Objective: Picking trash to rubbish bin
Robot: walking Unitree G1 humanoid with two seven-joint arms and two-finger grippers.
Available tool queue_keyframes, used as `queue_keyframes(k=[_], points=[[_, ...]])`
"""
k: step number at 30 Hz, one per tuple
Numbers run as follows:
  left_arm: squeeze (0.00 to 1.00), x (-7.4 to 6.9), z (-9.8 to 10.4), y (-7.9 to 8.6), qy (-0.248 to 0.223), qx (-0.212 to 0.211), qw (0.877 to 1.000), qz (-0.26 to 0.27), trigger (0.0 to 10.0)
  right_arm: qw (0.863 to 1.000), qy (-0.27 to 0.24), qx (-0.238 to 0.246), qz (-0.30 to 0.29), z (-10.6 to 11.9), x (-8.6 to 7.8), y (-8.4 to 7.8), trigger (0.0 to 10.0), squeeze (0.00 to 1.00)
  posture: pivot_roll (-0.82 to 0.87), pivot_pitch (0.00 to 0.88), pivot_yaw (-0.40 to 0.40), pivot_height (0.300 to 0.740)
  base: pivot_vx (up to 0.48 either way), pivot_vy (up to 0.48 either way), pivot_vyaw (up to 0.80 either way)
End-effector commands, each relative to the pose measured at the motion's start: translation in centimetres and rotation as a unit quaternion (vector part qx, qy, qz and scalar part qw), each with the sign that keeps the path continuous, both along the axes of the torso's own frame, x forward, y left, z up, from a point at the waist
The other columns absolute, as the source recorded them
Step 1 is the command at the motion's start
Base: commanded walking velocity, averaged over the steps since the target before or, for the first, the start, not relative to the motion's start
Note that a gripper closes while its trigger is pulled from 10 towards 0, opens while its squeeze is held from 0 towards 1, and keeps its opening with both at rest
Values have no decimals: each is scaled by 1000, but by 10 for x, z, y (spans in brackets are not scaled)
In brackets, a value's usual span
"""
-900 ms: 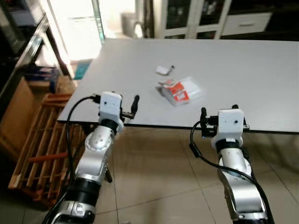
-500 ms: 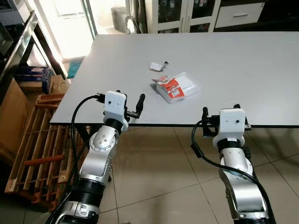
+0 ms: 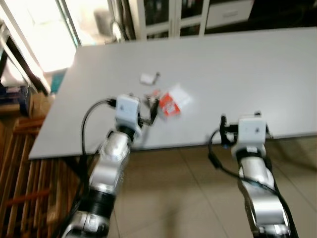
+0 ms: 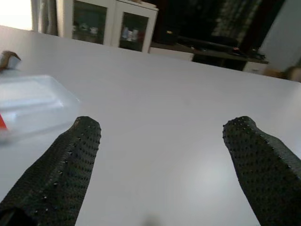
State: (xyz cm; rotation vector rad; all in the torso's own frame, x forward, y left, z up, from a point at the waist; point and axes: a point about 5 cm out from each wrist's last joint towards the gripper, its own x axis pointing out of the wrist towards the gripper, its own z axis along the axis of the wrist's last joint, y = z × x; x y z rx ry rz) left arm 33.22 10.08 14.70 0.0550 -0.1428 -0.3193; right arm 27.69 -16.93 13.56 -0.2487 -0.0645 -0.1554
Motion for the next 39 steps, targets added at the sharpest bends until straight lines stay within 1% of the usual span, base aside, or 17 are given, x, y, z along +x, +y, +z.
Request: queue_keyframes(k=[1, 9, 12, 19, 25, 28, 30, 31, 33, 36, 39], points=[[0, 1, 0, 17, -2, 10, 1000, 24, 10000, 1000, -5, 7, 20, 2, 1, 12, 10000, 553, -38, 57, 48, 740, 480, 0, 0], [0, 1, -1, 17, 0, 8, 999, 31, 10000, 1000, -3, 8, 26, 1, 1, 13, 10000, 557, -40, 58, 46, 740, 420, 0, 0], [0, 1, -1, 17, 0, 2, 999, 34, 10000, 999, -2, 9, 34, 1, 1, 15, 10000, 557, -40, 58, 46, 740, 0, 0, 0], [0, 0, -1, 19, 1, 5, 999, 36, 10000, 998, 4, 21, 55, 1, 0, 22, 10000, 553, -42, 61, 45, 740, 0, 0, 0], [0, -6, -7, 22, 10, 23, 999, 22, 10000, 998, 10, 27, 62, -1, -1, 24, 10000, 553, -42, 63, 48, 740, 0, 0, 0], [0, -7, -11, 31, 19, 38, 999, 10, 10000, 998, 13, 28, 62, -3, -2, 24, 10000, 553, -34, 69, 48, 740, 0, 0, 0], [0, -6, -11, 42, 25, 50, 998, 5, 10000, 997, 15, 30, 64, -3, -2, 25, 10000, 549, -25, 74, 51, 740, 0, 0, 0], [0, -6, -11, 42, 25, 50, 998, 5, 10000, 997, 15, 30, 64, -3, -2, 25, 10000, 549, -25, 74, 51, 740, 0, 0, 0], [0, -5, -10, 47, 26, 51, 998, 3, 10000, 997, 15, 31, 64, -3, -2, 25, 10000, 553, -21, 76, 51, 740, 0, 0, 0], [0, -4, -5, 57, 38, 54, 997, -34, 10000, 997, 17, 34, 65, -4, -2, 27, 10000, 553, -7, 86, 57, 740, 0, 0, 0], [0, -6, -5, 68, 82, 74, 989, -100, 10000, 997, 21, 36, 66, -7, -4, 28, 10000, 553, 3, 90, 62, 740, 0, 0, 0]])
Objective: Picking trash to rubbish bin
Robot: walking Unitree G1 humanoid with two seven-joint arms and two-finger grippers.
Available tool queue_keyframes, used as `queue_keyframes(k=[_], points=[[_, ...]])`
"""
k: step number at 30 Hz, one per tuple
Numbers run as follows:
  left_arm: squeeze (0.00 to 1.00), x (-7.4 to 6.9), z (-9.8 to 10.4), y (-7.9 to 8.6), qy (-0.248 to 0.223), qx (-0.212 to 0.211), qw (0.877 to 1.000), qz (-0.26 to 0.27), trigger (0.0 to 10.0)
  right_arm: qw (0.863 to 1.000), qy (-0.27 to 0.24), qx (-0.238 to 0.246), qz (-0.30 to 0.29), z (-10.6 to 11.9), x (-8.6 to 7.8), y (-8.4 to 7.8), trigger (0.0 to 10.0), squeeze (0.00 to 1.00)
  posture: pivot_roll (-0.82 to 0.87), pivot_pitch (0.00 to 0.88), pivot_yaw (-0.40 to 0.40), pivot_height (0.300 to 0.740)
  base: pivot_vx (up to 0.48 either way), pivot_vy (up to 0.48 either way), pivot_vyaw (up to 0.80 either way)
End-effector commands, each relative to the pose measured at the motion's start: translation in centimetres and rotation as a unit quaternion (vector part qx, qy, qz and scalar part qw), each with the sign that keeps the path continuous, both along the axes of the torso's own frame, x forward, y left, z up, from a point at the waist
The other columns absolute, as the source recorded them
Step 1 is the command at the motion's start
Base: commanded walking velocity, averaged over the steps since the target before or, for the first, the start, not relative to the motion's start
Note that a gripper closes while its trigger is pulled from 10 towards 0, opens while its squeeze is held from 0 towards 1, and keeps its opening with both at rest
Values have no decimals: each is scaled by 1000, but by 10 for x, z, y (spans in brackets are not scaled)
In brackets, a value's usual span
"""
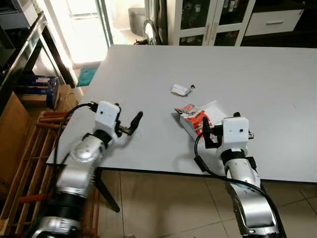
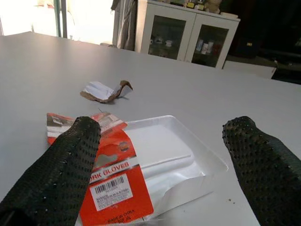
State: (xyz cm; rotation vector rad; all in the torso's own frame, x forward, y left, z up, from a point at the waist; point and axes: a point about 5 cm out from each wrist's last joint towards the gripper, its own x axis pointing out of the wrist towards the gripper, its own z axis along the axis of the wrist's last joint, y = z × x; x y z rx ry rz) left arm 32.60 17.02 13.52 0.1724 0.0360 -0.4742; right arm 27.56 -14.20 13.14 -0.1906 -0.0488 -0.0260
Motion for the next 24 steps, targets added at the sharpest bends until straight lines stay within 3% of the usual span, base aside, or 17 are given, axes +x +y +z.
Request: queue_keyframes(k=[1, 5, 8, 24], points=[[0, 0, 6, 1, 17, -4, 999, -41, 10000, 1000, 9, 9, 2, -4, -2, 1, 10000, 553, 3, 90, 62, 740, 0, 0, 0], [0, -7, 3, 9, 48, 9, 995, -89, 10000, 1000, 11, 10, 1, -5, -3, 2, 10000, 553, 7, 92, 67, 740, 0, 0, 0], [0, -14, -1, 4, 64, 14, 990, -127, 10000, 1000, 11, 12, 3, -5, -2, 3, 10000, 553, 7, 91, 70, 740, 0, 0, 0], [0, -26, -5, -3, 99, 24, 976, -190, 10000, 1000, 12, 7, 5, -4, 0, 2, 10000, 553, 5, 90, 61, 740, 0, 0, 0]])
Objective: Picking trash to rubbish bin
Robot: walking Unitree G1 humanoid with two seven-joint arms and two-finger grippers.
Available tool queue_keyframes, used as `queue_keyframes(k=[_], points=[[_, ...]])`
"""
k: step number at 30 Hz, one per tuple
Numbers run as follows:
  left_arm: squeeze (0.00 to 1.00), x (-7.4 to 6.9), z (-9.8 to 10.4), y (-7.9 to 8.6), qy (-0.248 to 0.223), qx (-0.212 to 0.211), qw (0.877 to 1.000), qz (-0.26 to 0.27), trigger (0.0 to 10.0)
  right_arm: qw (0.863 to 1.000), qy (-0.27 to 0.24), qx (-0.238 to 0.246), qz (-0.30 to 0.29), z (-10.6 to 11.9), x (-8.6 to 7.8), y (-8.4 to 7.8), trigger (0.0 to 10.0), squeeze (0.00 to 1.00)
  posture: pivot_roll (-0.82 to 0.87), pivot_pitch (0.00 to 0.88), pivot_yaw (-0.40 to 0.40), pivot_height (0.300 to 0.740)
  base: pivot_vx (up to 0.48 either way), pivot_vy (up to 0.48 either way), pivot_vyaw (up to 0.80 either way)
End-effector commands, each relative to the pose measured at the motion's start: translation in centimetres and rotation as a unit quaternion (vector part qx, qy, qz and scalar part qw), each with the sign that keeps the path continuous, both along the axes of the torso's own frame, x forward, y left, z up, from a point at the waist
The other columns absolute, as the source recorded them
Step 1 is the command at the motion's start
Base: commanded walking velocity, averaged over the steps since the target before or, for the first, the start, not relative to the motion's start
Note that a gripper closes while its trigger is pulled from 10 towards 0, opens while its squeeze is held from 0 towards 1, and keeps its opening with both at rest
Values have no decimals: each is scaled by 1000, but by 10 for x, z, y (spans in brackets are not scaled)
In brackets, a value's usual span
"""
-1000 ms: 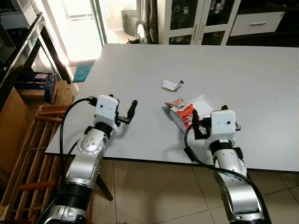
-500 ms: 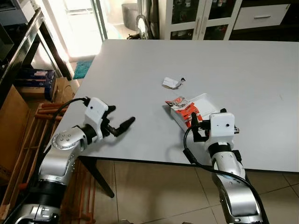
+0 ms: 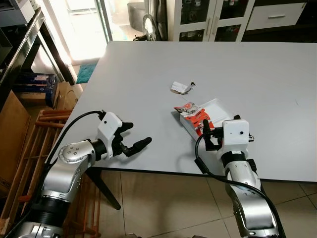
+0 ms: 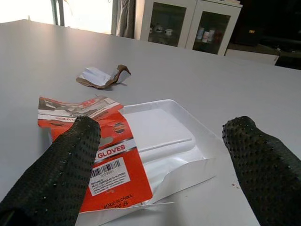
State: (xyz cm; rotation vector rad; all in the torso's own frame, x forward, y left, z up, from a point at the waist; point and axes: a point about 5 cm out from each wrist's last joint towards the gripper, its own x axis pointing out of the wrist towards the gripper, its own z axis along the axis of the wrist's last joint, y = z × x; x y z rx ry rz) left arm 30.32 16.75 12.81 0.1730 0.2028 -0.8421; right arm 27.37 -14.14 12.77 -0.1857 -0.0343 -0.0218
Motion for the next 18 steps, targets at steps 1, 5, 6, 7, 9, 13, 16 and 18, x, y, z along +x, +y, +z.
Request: queue_keyframes(k=[1, 5, 6, 7, 9, 13, 16, 18], points=[[0, -3, 2, 0, 5, 4, 1000, -15, 10000, 1000, 4, 4, 4, -1, 2, 1, 10000, 553, 5, 90, 61, 740, 0, 0, 0], [0, -4, 0, 1, 5, 14, 1000, -18, 10000, 1000, 7, 15, 7, -1, 2, 4, 10000, 553, 2, 91, 63, 740, 0, 0, 0], [0, -4, 0, 1, 5, 14, 1000, -18, 10000, 1000, 7, 17, 8, -1, 2, 4, 10000, 553, 2, 91, 63, 740, 0, 0, 0], [0, -4, 0, 1, 6, 14, 1000, -18, 10000, 1000, 9, 28, 11, -1, 3, 6, 10000, 557, 2, 91, 63, 740, 0, 0, 0], [0, -4, 1, 2, 7, 14, 1000, -18, 10000, 998, 20, 59, 31, -1, 6, 15, 10000, 553, 2, 91, 63, 740, 0, 0, 0], [0, -5, 2, 3, 6, 17, 1000, -17, 10000, 992, 41, 83, 90, -2, 10, 33, 10000, 106, 21, 97, 62, 740, 0, 0, 0], [0, -5, 3, 5, 6, 17, 1000, -14, 10000, 992, 38, 76, 92, -2, 11, 33, 10000, 20, 21, 97, 62, 740, 0, 0, 0], [0, -7, 3, 7, 7, 18, 1000, -11, 10000, 993, 40, 76, 84, -3, 11, 29, 10000, 27, 21, 97, 62, 740, 0, 0, 0]])
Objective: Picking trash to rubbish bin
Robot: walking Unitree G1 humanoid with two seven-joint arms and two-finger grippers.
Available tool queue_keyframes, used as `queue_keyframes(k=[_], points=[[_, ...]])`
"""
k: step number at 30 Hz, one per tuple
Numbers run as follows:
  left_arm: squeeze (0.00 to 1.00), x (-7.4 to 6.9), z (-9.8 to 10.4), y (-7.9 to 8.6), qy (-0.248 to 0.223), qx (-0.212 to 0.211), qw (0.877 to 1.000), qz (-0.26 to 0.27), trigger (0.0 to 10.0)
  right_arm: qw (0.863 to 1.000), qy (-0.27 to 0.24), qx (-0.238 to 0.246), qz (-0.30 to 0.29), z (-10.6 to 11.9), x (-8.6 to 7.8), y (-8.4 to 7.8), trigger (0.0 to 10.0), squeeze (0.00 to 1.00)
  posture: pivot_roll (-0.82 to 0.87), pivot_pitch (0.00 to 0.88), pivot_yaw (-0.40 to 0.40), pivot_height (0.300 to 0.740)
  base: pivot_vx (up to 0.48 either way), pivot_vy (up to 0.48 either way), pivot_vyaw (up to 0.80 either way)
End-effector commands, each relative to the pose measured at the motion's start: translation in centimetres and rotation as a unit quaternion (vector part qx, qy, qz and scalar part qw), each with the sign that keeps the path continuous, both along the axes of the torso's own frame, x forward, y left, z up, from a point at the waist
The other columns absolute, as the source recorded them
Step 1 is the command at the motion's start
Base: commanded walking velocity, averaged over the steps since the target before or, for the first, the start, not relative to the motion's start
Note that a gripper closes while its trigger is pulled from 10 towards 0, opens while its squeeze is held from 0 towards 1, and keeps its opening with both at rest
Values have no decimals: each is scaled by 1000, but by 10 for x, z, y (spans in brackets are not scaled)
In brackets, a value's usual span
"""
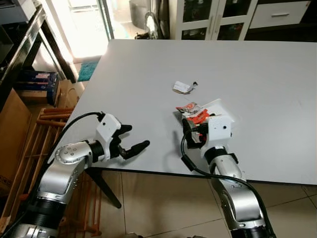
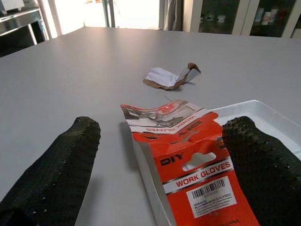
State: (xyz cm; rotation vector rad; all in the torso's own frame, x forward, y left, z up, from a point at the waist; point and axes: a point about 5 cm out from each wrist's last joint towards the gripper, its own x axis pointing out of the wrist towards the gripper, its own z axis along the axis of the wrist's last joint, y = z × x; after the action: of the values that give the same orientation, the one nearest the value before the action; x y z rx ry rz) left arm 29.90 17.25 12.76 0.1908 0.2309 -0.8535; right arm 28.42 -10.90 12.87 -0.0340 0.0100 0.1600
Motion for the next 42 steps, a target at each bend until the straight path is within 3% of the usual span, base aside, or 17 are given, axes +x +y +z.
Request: queue_keyframes(k=[1, 11, 16, 26, 27, 29, 42], points=[[0, -3, 3, 2, -3, 5, 1000, -5, 10000, 1000, 11, 1, -5, -4, 0, -4, 10000, 27, 21, 97, 62, 740, 0, 0, 0], [0, -5, 4, 6, -2, 11, 1000, -4, 10000, 998, 28, -17, -50, -9, 8, -16, 10000, 43, 56, 109, 69, 740, 0, 0, 0], [0, -4, 6, 5, -3, 13, 1000, -5, 10000, 997, 70, -7, -44, -23, 10, -17, 10000, 39, 57, 112, 72, 740, 0, 0, 0], [0, -6, 5, 4, -3, 13, 1000, -4, 10000, 995, 89, 3, -32, -30, 16, -15, 10000, 27, 57, 112, 72, 740, 0, 0, 0], [0, -6, 5, 4, -4, 13, 1000, -3, 10000, 995, 90, 2, -32, -31, 16, -16, 2157, 24, 65, 117, 69, 740, 0, 0, 0], [0, -7, 5, 4, -4, 13, 1000, -3, 10000, 996, 89, 3, -32, -31, 16, -16, 0, 0, 65, 117, 69, 740, 0, 0, 0], [0, -6, 4, 3, -5, 17, 1000, -2, 10000, 996, 72, 0, -45, -30, 17, -21, 0, 0, 59, 117, 73, 740, 0, 0, 0]])
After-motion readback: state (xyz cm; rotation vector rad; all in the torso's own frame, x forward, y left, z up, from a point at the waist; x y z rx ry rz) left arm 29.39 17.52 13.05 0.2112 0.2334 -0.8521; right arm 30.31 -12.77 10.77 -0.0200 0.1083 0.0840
